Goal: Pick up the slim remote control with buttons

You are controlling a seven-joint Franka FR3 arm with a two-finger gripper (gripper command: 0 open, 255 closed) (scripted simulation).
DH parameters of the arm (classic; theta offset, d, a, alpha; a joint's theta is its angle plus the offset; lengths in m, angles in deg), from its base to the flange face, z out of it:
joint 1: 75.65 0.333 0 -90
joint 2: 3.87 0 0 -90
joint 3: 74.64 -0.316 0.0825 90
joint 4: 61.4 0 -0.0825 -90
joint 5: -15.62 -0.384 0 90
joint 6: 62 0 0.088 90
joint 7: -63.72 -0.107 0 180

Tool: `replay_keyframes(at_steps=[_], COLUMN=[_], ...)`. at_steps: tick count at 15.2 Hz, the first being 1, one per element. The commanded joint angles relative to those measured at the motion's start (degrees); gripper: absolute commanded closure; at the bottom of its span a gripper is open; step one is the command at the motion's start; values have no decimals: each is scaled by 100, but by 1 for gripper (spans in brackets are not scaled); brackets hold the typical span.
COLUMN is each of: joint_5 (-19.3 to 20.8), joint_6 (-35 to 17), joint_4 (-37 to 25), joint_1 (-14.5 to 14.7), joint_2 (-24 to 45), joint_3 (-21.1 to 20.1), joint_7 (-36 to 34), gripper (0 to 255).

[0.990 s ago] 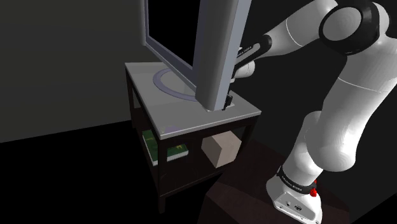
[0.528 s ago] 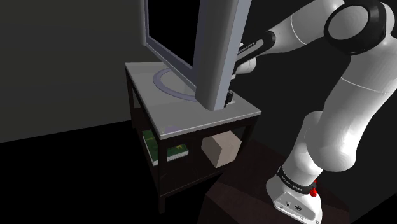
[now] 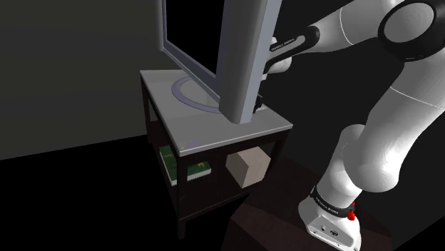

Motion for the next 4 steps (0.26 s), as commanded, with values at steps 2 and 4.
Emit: replay_keyframes(at_steps=[2, 4], joint_5=[76, 80], joint_6=[261, 273], joint_4=[-145, -152], joint_1=[-1, -2], joint_2=[-134, -140], joint_3=[-24, -25], joint_7=[-61, -64], gripper=[255, 255])
